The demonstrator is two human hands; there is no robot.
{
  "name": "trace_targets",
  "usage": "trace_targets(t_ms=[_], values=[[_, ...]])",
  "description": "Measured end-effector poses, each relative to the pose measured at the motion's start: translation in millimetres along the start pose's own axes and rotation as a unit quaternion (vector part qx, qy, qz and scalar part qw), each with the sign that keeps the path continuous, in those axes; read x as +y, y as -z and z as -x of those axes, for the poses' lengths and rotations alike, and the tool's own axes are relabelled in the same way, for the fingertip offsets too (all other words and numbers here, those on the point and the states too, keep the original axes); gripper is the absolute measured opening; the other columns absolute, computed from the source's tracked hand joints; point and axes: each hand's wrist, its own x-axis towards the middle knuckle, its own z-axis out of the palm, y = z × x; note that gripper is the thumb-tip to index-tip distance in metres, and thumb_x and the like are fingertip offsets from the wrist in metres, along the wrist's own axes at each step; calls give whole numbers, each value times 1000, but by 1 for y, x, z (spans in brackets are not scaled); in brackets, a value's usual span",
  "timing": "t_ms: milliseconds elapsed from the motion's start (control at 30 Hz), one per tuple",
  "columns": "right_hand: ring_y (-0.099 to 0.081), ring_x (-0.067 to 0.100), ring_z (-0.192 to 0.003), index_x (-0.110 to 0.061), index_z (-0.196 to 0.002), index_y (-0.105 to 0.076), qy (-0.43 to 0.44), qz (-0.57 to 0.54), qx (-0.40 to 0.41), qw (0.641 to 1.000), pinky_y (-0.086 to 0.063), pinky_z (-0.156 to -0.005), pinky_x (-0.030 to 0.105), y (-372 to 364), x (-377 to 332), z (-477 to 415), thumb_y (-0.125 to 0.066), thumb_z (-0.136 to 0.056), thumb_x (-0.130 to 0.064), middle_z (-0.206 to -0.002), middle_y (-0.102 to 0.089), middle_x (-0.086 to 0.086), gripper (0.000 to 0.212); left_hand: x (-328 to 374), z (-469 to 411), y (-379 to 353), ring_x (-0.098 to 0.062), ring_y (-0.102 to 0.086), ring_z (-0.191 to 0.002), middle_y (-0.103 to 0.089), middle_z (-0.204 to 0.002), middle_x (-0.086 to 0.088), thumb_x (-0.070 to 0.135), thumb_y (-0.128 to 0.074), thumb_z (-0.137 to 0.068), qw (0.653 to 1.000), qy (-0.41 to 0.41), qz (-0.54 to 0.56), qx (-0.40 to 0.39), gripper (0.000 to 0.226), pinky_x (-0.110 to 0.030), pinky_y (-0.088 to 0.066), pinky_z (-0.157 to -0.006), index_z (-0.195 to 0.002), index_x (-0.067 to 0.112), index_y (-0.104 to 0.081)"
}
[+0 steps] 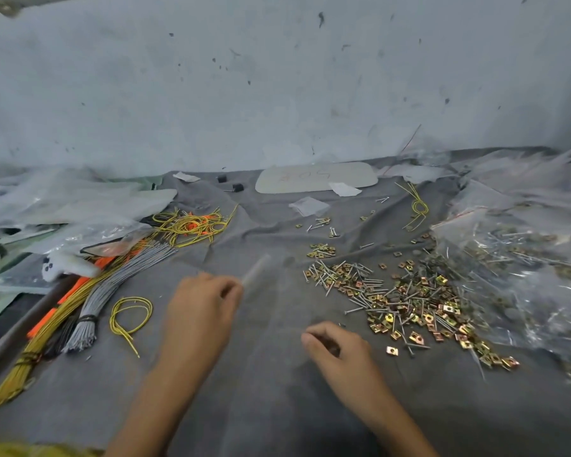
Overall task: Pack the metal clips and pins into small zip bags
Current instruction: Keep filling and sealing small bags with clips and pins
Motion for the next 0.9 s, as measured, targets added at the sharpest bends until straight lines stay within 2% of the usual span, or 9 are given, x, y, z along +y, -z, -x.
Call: trace_targets(t_ms=[67, 167, 300, 367, 500, 667, 800, 867, 900], values=[[-62, -3, -73, -29, -85, -70, -9, -18, 16, 1000, -47, -67, 17, -8, -9, -10, -66, -93, -36, -78, -70, -15, 11, 12, 19, -24, -17, -65, -84, -74, -85, 7, 27, -69, -93, 996, 28, 54, -66, 12, -35, -46, -75, -84, 23, -77], [-65, -2, -76, -24, -83, -71, -34, -2, 15, 999, -49, -70, 19, -22, -13, -18, -66, -91, -44, -78, -71, -15, 22, 21, 40, -50, -2, -65, -71, -72, -72, 11, 26, -74, -87, 980, 78, 125, -133, 11, -27, -45, -67, -76, 26, -76], [-62, 1, -70, -20, -78, -69, -38, 30, 44, 998, -48, -65, 25, -27, -1, -17, -66, -91, -43, -72, -68, -16, 26, 18, 48, -63, 7, -59, -61, -67, -62, 17, 35, -73, -84, 963, 84, 162, -201, 13, -25, -46, -63, -83, 48, -72], [-62, 3, -70, -21, -80, -69, -38, 33, 37, 998, -49, -66, 29, -26, 2, -16, -64, -92, -45, -72, -68, -15, 27, 14, 46, -65, 5, -57, -59, -66, -61, 17, 39, -69, -87, 961, 80, 163, -208, 9, -25, -45, -63, -78, 36, -72], [-64, 3, -74, -22, -82, -71, -42, 42, 38, 998, -51, -70, 30, -27, 1, -15, -64, -91, -47, -75, -70, -14, 27, 11, 43, -69, 5, -46, -52, -55, -53, 13, 32, -70, -92, 955, 85, 190, -210, 30, -20, -35, -55, -66, 16, -67], [-62, 4, -71, -22, -83, -71, -35, 41, 31, 998, -50, -69, 31, -26, 3, -16, -65, -91, -43, -73, -68, -12, 23, 16, 42, -73, 1, -46, -47, -60, -51, 5, 9, -81, -82, 887, 197, 378, -177, 23, -18, -35, -49, -62, 9, -69], [-58, 6, -67, -20, -82, -68, -26, 24, 13, 999, -50, -68, 39, -24, 5, -16, -63, -94, -37, -70, -65, -9, 21, 12, 47, -74, -4, -45, -45, -57, -52, 0, 6, -77, -84, 817, 277, 476, -170, 20, -15, -34, -44, -66, 8, -69], [-57, 6, -67, -21, -82, -65, -27, 42, 4, 999, -49, -68, 40, -25, 6, -17, -62, -94, -37, -69, -64, -10, 21, 11, 48, -77, -4, -46, -44, -58, -51, 1, 5, -75, -86, 813, 293, 480, -155, 21, -15, -35, -42, -67, 8, -68], [-57, 8, -67, -21, -81, -63, -27, 54, 3, 998, -48, -68, 39, -26, 5, -16, -61, -94, -37, -68, -62, -9, 21, 11, 48, -79, -5, -48, -47, -59, -53, 1, 5, -74, -87, 829, 286, 460, -136, 21, -17, -38, -46, -67, 8, -68]])
